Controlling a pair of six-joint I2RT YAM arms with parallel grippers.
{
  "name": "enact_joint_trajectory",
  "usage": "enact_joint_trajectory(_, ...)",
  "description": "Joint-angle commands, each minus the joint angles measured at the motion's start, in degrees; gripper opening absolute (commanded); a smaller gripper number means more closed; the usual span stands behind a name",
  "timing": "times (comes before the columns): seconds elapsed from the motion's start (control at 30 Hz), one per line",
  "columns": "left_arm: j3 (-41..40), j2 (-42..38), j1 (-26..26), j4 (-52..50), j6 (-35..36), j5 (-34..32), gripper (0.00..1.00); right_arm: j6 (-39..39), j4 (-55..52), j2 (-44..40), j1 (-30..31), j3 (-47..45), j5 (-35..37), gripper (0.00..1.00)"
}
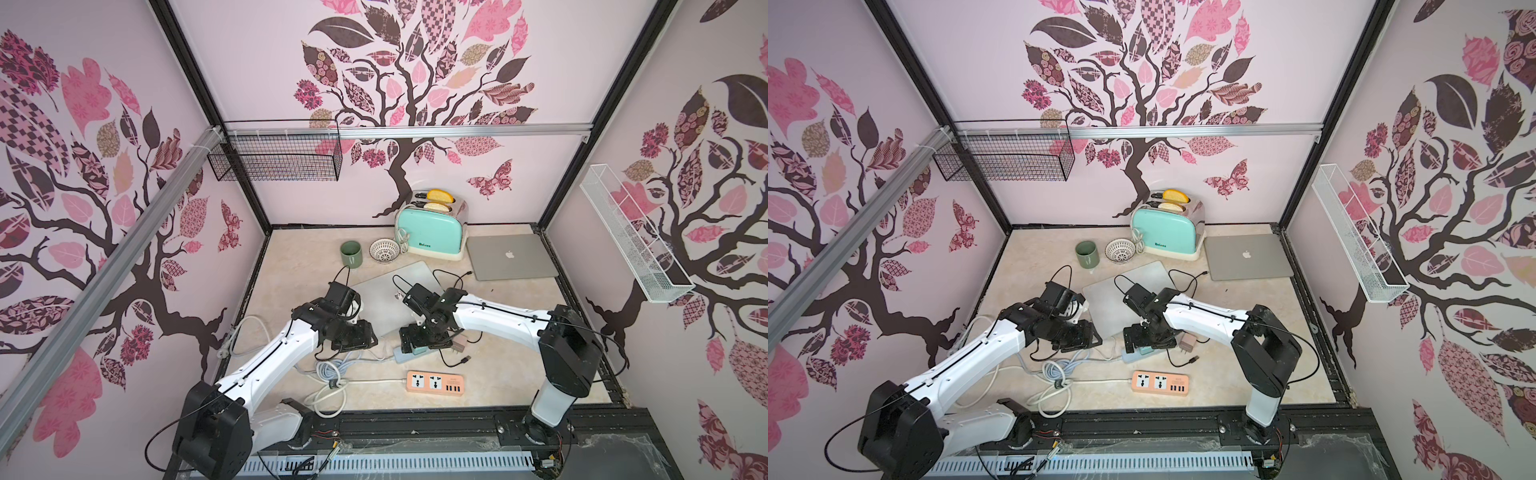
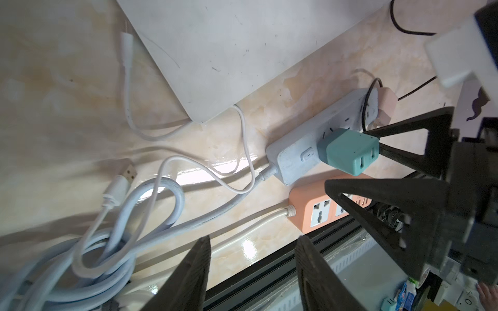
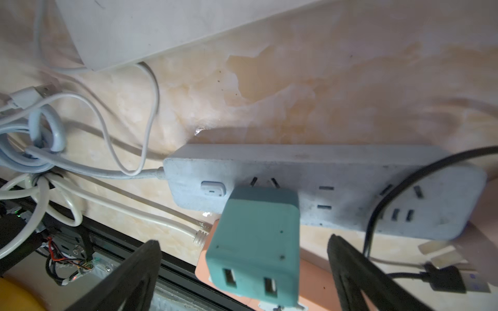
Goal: Unplug the laptop charger
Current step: Place the charging cable at the center of the board, then remove the plug from the socket.
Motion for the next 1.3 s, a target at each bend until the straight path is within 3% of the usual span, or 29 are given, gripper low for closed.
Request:
enact_joint_trajectory(0.0,-2.09,0.14,-1.48,6.01,-3.84,3.33,0.55,0.14,-1.24,0.92,0.18,1.87,1.32,0.98)
enact_joint_trajectory(0.43,-6.25,8.25,-3.14,17.37,-6.38,9.44,0.54,3.94,4.17,-0.62,0.34,-1.68,1.46,0.96)
enact_joint_trajectory(0.7,-5.95,12.80,-3.59,21.38,-6.69,9.80,0.54,4.23,3.55,0.65,0.83,-0.82,2.71,0.77)
enact_joint_trajectory(1.27,-3.51,19.57,-6.62,23.26,-7.14,4.85,0.52,3.53,3.67,1.69,1.05,-1.33,3.55,0.60)
